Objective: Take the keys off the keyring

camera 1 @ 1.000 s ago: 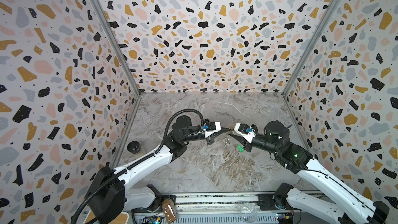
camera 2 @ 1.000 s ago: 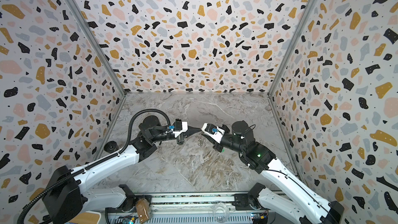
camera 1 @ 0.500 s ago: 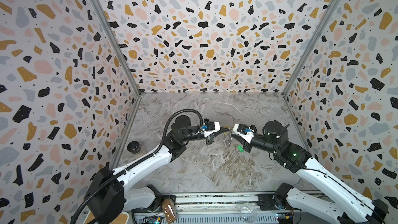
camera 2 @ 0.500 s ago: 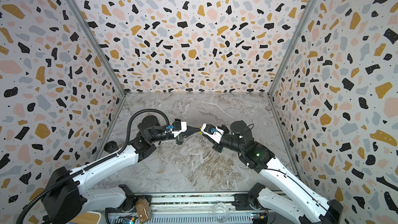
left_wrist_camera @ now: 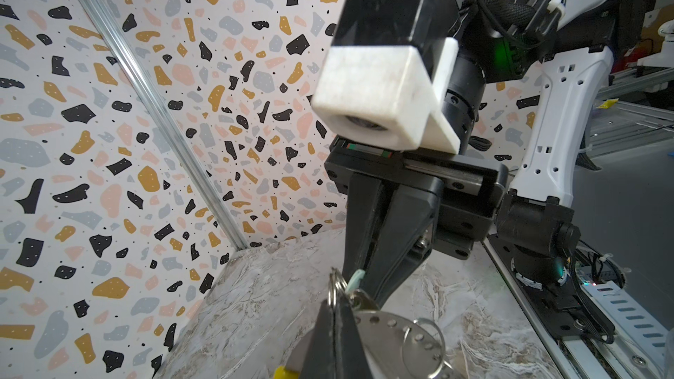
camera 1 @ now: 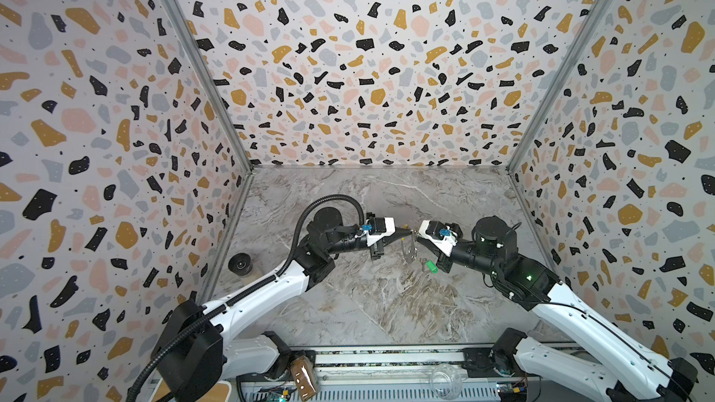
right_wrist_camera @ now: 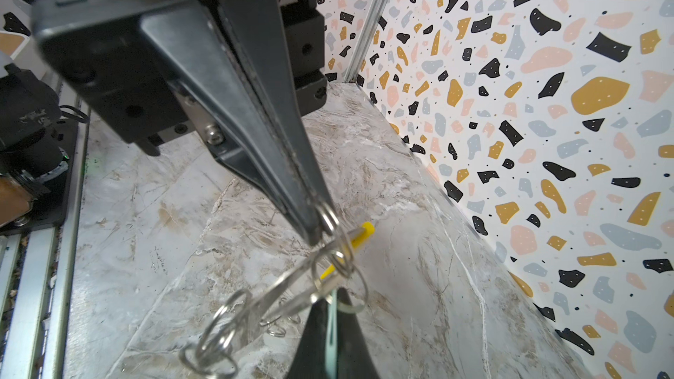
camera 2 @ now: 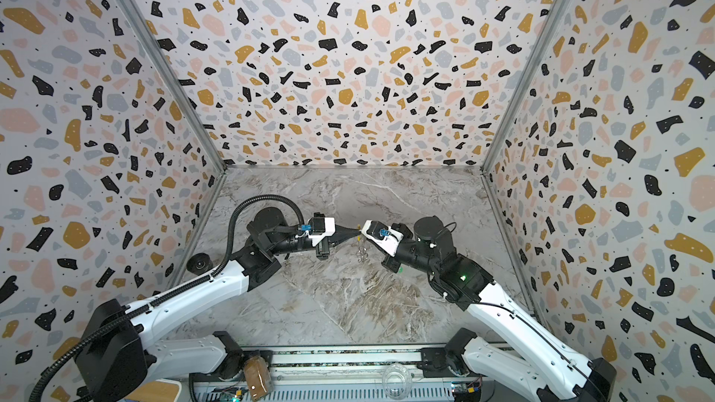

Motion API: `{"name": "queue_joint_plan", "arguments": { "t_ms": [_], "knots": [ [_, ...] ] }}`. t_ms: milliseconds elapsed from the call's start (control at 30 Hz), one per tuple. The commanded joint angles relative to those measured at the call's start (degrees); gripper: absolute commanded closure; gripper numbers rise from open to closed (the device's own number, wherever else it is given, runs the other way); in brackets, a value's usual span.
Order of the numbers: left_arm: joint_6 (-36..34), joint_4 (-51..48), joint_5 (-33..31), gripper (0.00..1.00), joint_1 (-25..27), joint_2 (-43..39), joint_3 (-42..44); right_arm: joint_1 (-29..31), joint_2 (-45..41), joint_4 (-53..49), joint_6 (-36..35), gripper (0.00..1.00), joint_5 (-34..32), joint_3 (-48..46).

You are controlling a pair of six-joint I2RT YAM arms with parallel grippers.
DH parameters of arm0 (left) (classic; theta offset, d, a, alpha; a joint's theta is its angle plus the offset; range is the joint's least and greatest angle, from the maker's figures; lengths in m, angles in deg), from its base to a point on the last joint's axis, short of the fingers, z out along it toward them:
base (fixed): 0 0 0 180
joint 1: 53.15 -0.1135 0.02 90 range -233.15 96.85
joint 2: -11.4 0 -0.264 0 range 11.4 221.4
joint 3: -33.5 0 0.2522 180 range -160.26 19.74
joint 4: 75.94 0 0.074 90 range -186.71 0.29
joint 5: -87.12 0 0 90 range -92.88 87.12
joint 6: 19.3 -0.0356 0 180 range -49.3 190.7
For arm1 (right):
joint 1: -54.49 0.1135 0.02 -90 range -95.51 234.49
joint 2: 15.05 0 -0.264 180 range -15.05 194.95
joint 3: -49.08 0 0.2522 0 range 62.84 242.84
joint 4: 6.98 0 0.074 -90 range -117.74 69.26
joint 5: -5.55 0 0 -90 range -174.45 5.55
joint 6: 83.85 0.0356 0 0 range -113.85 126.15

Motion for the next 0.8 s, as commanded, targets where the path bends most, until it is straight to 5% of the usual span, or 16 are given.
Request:
{"name": "queue_joint_plan", "arguments": {
  "t_ms": [0,567,767],
  "knots": [
    [2.3,7.0,-0.4,1.0,-0.5,-1.2,0.4,0.1,-0.8,0.0,0.4,0.95,-1.0,-0.4],
    [10.5,18.0,0.3,1.0,-1.3,0.9,2.7,0.2,2.8,-0.7,-1.6,0.97,2.1,-0.4],
    [10.4,17.4,0.3,1.0,-1.3,0.9,2.7,0.2,1.9,-2.5,-2.9,0.9,0.9,0.5]
  ]
}}
